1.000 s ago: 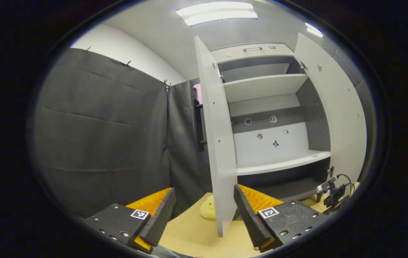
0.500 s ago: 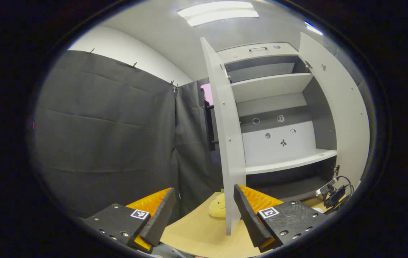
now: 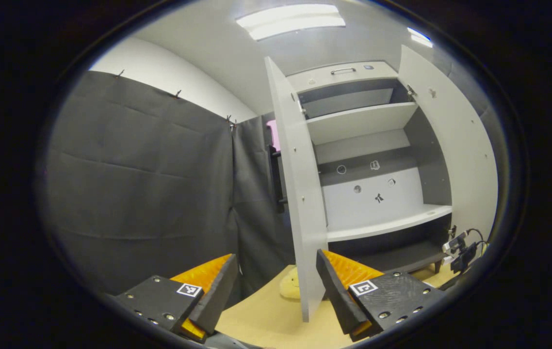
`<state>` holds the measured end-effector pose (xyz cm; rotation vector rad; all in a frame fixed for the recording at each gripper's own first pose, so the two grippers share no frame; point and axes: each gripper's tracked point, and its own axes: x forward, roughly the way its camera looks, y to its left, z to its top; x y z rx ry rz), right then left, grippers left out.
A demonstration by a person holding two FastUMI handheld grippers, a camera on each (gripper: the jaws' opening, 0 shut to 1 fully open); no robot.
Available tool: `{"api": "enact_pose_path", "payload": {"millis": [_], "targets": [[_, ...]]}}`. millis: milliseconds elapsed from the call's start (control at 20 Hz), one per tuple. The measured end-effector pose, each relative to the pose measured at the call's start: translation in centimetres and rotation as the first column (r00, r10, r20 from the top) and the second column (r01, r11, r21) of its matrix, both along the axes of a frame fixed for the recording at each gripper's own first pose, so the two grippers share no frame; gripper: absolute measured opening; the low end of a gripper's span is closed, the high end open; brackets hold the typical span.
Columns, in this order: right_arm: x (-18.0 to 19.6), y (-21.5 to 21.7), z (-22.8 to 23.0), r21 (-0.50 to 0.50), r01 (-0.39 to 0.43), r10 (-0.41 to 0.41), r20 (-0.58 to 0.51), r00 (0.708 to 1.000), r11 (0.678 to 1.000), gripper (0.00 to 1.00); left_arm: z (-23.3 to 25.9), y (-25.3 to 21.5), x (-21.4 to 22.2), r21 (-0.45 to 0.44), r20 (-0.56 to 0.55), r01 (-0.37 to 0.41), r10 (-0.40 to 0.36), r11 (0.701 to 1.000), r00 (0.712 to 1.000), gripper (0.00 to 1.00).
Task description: Grab one shoe with the right hand and put it into the shoe cabinet, grab the other shoe with the left hand and put it into the shoe cabinet; then close the right door with the right hand and the left door with the left hand.
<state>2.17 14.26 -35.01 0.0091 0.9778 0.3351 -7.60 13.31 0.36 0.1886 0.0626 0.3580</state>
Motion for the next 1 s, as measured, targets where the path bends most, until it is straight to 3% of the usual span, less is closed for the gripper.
{"api": "enact_pose_path", "payload": {"millis": [250, 450, 700, 1000], "targets": [[1.4, 1.3, 6.2, 0.113, -0.006, -0.005, 0.093, 0.996, 0.994, 0.02, -0.3, -0.8, 1.1, -0.004, 0.001, 0.018, -0.018, 1.0, 1.0, 0.94], [3.6, 1.7, 12.6, 0.151, -0.04, 0.006, 0.219, 0.976, 0.988, 0.01, -0.6, -1.5, 1.9, -0.015, 0.005, 0.042, -0.042, 0.999, 0.999, 0.94], [5.8, 2.1, 20.2, 0.206, -0.063, -0.013, 0.346, 0.938, 0.977, 0.0, -1.1, -2.1, 2.7, -0.035, 0.006, 0.062, -0.062, 0.997, 0.998, 0.94], [10.4, 2.1, 28.0, 0.205, -0.094, -0.021, 0.497, 0.867, 0.974, 0.0, -1.6, -2.8, 3.3, -0.058, 0.008, 0.086, -0.086, 0.995, 0.996, 0.94]]}}
